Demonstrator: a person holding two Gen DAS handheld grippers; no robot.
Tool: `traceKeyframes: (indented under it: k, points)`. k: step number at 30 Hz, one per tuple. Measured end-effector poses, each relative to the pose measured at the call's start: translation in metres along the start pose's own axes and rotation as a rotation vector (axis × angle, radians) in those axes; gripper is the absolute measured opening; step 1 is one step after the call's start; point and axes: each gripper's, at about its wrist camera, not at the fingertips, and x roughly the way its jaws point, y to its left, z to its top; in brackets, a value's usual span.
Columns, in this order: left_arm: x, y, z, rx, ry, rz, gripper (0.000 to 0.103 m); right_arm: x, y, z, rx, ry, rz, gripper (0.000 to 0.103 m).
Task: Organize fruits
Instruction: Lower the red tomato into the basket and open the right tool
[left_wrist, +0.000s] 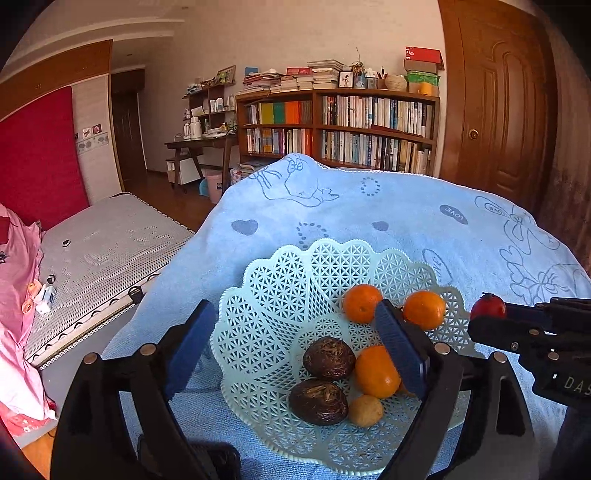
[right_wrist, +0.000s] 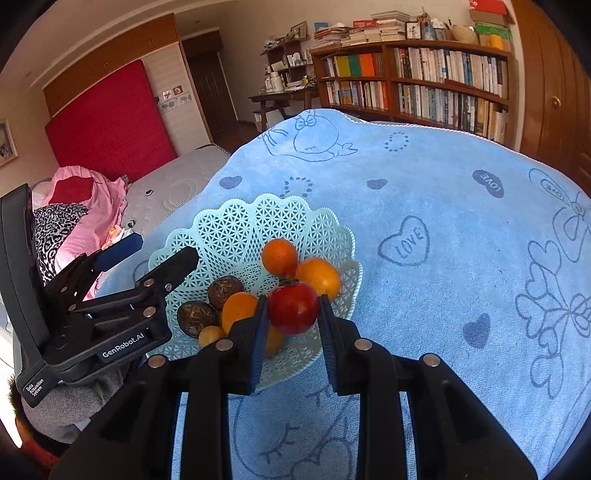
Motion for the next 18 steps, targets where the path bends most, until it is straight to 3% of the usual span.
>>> traceKeyframes:
  k: [3,6,9,18]
  points:
    - [-0.001,0.004,-0.001,-0.009,-0.002,0.014,0.095,0.004,0.004,0.0,-0.002,-0.002,0.004,0.029]
    - [-0.002,0.008,-0.003,-0.011,-0.004,0.032,0.097,0.005,-0.001,-0.002,0.013,-0.01,-0.002,0.052]
    - [-0.004,0.009,-0.004,-0.01,-0.01,0.052,0.097,0.003,-0.006,-0.005,0.02,-0.015,-0.017,0.053]
    - [-0.011,0.004,-0.007,0.019,-0.019,0.079,0.1,-0.007,-0.007,-0.02,-0.006,-0.036,-0.063,0.083]
